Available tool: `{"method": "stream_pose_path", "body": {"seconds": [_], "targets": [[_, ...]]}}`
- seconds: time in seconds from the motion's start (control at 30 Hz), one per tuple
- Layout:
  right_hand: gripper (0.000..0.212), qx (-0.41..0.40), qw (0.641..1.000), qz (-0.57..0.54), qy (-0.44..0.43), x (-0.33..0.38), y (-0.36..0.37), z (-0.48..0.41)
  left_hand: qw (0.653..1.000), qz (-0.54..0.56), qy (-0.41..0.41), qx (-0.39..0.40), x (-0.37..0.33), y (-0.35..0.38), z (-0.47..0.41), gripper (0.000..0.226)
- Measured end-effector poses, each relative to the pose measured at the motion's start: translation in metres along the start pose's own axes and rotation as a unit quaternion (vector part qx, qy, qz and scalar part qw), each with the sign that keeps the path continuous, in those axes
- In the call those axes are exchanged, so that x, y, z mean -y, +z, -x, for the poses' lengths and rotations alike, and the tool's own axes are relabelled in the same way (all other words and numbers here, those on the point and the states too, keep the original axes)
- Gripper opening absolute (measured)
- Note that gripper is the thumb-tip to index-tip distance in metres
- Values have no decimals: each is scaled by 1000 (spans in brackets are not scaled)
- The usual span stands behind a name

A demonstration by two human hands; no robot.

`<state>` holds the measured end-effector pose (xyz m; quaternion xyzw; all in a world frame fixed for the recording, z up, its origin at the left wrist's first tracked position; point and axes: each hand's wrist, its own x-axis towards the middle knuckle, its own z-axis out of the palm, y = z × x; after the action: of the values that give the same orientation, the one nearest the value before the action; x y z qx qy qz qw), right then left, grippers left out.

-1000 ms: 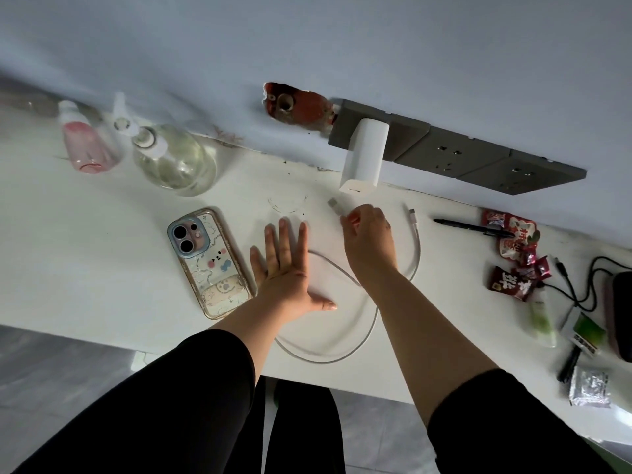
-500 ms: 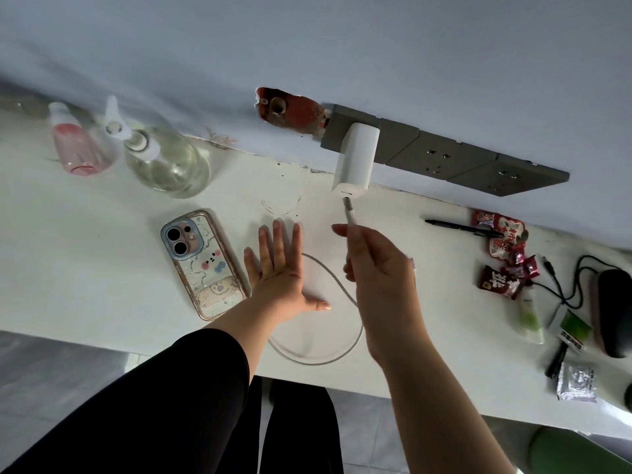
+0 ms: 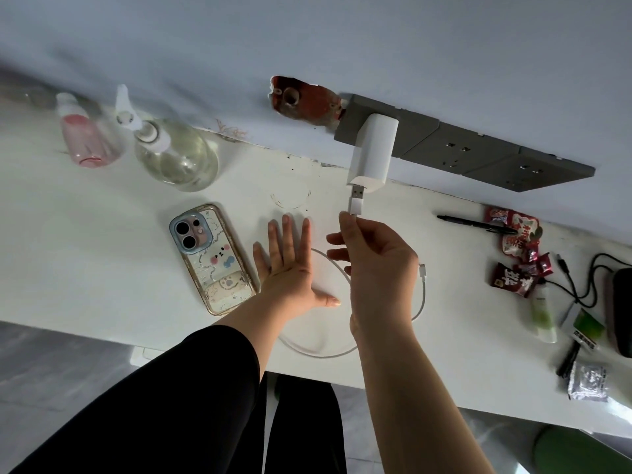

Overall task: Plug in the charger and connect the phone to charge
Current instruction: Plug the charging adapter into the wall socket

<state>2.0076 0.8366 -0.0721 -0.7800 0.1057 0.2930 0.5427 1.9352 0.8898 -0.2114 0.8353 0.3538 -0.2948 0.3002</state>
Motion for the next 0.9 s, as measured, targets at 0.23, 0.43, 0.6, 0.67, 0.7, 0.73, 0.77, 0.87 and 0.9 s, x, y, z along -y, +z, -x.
{"method": "stream_pose_path", "body": {"seconds": [0.23, 0.43, 0.6, 0.67, 0.7, 0.73, 0.77, 0.87, 0.9], "targets": [[18, -10, 1000, -1, 1, 0, 0, -1, 1000, -7, 16, -9, 1, 3, 0, 142], [18, -25, 1000, -6, -6, 2, 0, 1, 1000, -11, 13, -14, 1, 3, 0, 141], [20, -20, 1000, -4, -12, 4, 4, -1, 1000, -15, 7, -22, 1, 6, -2, 131], [20, -19, 1000, -8, -16, 4, 5, -2, 999, -21, 9, -25, 3, 9, -3, 127], [20, -19, 1000, -9, -17, 4, 6, -3, 999, -19, 12, -27, 3, 11, -3, 124], [20, -19, 1000, -10, -17, 4, 7, -3, 999, -15, 13, -27, 3, 11, -3, 121], [21, -18, 1000, -11, -17, 4, 8, -3, 1000, -10, 13, -25, 3, 12, -4, 118], [23, -16, 999, -9, -31, 5, 7, -5, 1000, -3, 12, -12, 3, 10, -4, 115], [23, -16, 999, -5, -39, 6, 7, -6, 1000, -5, 13, -9, 3, 9, -3, 118]]}}
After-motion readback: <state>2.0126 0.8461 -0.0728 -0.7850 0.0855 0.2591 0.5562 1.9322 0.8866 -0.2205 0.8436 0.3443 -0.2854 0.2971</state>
